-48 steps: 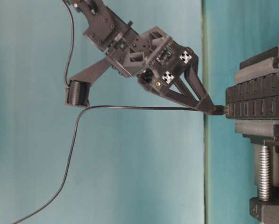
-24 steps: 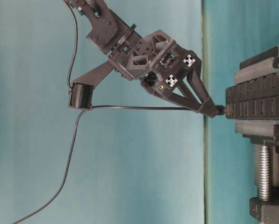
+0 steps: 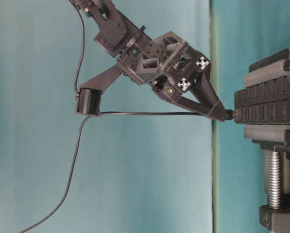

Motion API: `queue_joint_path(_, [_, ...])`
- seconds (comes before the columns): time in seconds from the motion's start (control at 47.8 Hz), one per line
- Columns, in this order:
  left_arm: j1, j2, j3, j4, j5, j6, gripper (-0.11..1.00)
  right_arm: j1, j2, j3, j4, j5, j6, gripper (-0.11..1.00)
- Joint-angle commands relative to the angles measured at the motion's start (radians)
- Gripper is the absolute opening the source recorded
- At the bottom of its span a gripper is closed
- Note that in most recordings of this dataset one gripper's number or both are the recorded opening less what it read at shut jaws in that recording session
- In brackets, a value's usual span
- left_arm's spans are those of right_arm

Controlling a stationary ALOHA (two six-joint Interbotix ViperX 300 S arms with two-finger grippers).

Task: Insert the USB into the center port of the fixed hub
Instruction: 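Close the right gripper on the USB plug and pull it out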

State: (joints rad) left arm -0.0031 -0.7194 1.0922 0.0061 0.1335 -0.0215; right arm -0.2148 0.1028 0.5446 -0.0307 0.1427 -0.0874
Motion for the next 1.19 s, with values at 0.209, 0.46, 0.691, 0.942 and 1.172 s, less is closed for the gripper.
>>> queue_joint_path(0.209, [0.000, -0.002, -0.011, 0.003, -0.005, -0.002, 0.00, 0.012, -0.015, -0.023, 0.005, -0.002, 0.005, 0.10])
queue_joint_path(0.46, [-0.002, -0.006, -0.011, 0.002, -0.005, -0.002, 0.00, 0.011, -0.020, -0.025, 0.005, 0.000, 0.006, 0.09])
queue_joint_path(0.691, [-0.002, -0.006, -0.011, 0.002, -0.003, -0.002, 0.00, 0.011, -0.031, -0.028, 0.012, 0.000, 0.008, 0.09])
queue_joint_path(0.942, [0.000, -0.008, -0.011, 0.002, -0.005, -0.002, 0.00, 0.011, -0.072, -0.043, 0.015, 0.057, 0.008, 0.09])
queue_joint_path(1.172, [0.000, -0.006, -0.011, 0.002, -0.005, -0.002, 0.00, 0.015, -0.103, -0.055, 0.017, 0.089, 0.009, 0.08])
